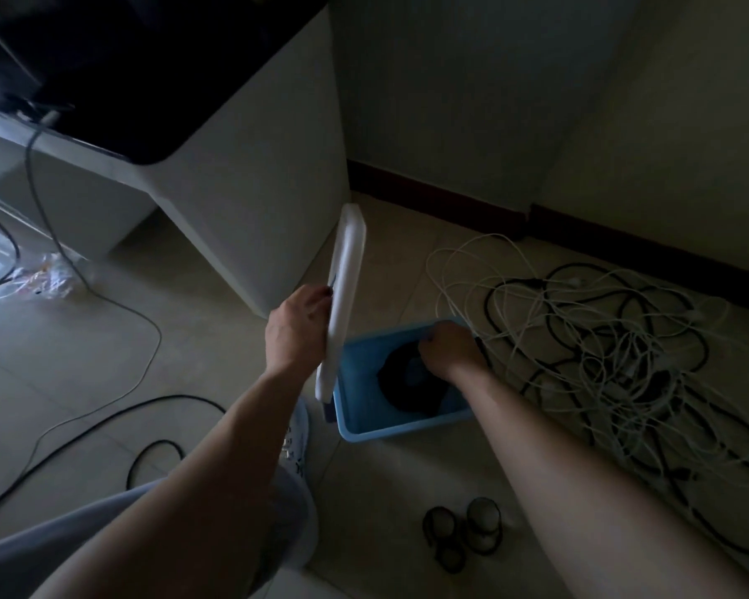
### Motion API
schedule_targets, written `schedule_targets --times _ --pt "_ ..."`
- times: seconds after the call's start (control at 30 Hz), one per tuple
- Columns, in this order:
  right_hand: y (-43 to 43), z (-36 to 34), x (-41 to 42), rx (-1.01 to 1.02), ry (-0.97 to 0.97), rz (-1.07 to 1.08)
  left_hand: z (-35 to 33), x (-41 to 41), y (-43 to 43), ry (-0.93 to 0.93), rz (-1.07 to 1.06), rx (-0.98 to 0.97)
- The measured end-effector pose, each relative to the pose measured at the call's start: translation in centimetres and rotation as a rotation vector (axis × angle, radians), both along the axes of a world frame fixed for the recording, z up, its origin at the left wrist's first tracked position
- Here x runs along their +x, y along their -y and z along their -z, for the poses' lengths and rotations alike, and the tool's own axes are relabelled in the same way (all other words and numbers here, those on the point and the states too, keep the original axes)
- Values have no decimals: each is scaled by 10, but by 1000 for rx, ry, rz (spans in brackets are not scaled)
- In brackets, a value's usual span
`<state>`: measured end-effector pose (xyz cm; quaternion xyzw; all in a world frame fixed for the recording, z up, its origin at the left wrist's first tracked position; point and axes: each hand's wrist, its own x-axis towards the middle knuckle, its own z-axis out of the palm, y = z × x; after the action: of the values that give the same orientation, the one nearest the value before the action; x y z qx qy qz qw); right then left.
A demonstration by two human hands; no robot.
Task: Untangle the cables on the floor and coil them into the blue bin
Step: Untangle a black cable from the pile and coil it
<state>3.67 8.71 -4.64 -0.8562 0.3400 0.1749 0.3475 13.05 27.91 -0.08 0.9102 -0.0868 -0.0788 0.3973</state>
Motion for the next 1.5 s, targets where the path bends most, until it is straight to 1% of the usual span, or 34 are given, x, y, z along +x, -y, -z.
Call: schedule_targets --times 0.1,0.17,0.27,0.33,0.4,0.47,0.53,0.57,0.63,0.67,0.7,0.8,0.83,0.9,1.0,1.07,1.2,1.3,1.37,1.5 --pt "7 -22 0 330 148 172 -22 0 3 -6 4 -25" --pt "6 -44 -4 510 183 273 -40 -4 10 -35 -1 -69" --pt "4 -69 -18 754 39 344 -66 -21 25 -175 -40 -211" --pt "5 -83 -29 944 6 342 -74 -34 35 -277 -62 -300" --pt "6 -88 -39 1053 86 444 -78 -45 42 -360 -110 -393" --pt "13 -85 -47 1059 236 598 -83 -53 49 -430 -147 -513" --pt "26 -80 -55 1026 319 691 -82 -61 54 -471 -154 -565" --pt "33 -78 -60 990 338 729 -76 -64 56 -485 -128 -548" --pt "47 -75 -68 935 384 825 -55 -69 60 -481 -8 -430" --pt "54 -75 -72 923 423 884 -43 -73 62 -455 85 -323" --pt "61 -74 -74 898 471 949 -31 -77 63 -406 193 -172" --pt "85 -67 -81 787 598 1085 -4 -96 62 -257 571 380" --pt "91 -64 -83 724 604 1114 4 -102 64 -244 670 498" --pt "102 -54 -88 547 573 1146 16 -110 71 -247 772 629" --pt "114 -46 -99 133 560 1101 38 -120 93 -251 866 727" --pt "122 -42 -107 -47 552 1049 52 -131 109 -222 913 796" --pt "131 -39 -118 -141 522 997 62 -148 127 1 969 984" --pt "136 -36 -125 -179 479 977 61 -147 130 110 1003 1071" --pt "140 -35 -128 -198 432 939 56 -144 127 161 1013 1086" --pt "148 -23 -135 -247 325 792 37 -126 110 229 975 1011"
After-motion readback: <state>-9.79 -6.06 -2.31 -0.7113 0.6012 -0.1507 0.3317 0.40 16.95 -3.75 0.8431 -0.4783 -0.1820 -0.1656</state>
